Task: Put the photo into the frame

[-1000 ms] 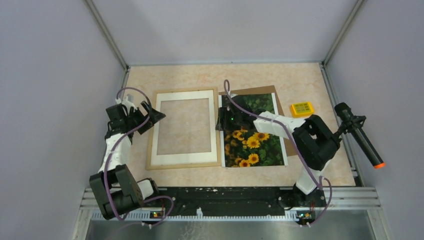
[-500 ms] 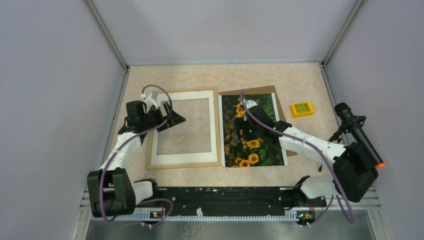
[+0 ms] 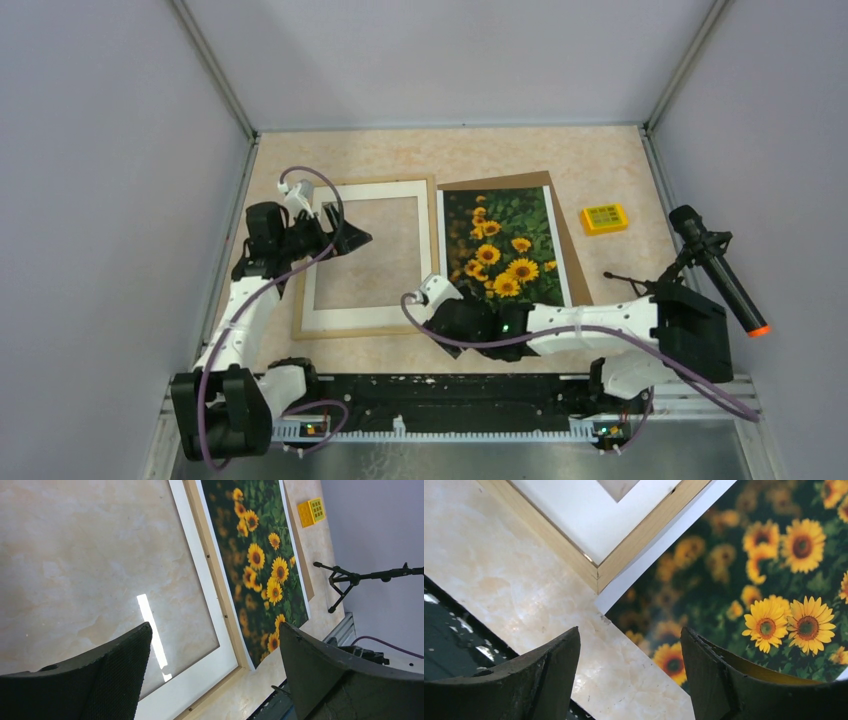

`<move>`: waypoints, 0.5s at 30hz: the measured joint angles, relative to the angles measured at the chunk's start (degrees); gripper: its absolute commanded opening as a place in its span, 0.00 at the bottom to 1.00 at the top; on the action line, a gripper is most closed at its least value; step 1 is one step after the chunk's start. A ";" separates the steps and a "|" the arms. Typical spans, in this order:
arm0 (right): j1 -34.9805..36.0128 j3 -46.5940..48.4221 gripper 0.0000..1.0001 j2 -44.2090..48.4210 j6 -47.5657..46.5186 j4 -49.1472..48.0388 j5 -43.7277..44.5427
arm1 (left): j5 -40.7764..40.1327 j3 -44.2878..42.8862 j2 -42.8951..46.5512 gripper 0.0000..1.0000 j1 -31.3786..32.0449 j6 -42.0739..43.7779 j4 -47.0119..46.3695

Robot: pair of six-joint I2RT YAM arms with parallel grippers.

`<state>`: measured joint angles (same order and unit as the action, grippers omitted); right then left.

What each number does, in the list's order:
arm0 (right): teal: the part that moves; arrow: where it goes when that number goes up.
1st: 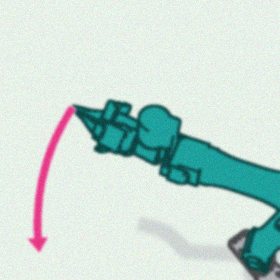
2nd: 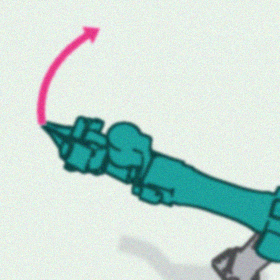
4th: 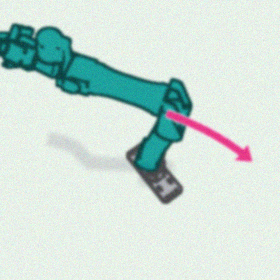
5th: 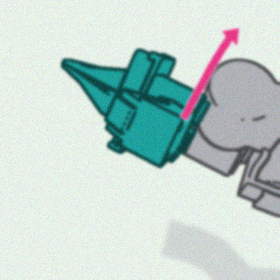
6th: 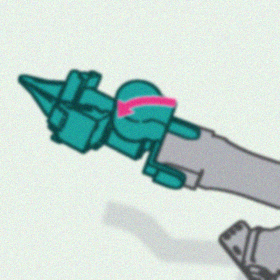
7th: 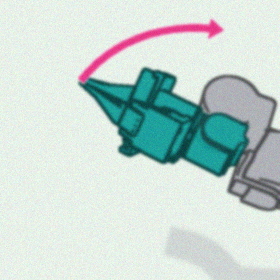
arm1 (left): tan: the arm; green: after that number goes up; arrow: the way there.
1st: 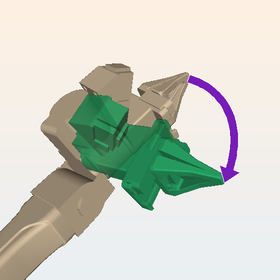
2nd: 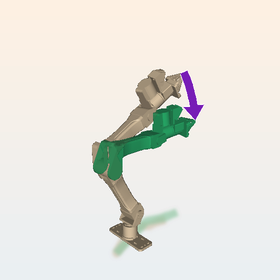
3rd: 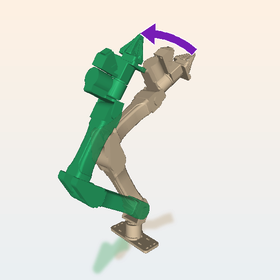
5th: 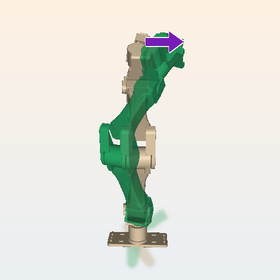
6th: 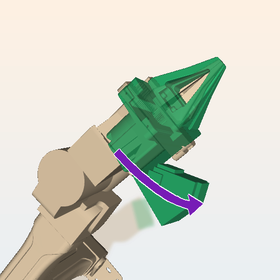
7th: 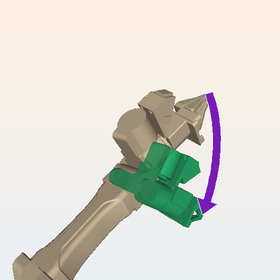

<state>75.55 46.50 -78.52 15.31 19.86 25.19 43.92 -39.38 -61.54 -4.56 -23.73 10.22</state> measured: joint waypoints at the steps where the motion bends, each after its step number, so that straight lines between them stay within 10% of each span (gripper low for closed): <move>1: 1.14 0.00 0.70 -1.18 -0.13 -0.09 1.57 | -0.02 0.00 0.42 0.99 -0.02 0.11 0.11; 15: 9.55 8.15 0.47 -22.14 5.55 1.09 18.60 | -0.28 0.00 0.87 0.99 -1.03 0.55 0.52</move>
<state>85.10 54.65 -100.66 20.86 20.95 43.79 43.64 -39.38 -60.66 -5.58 -23.18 10.74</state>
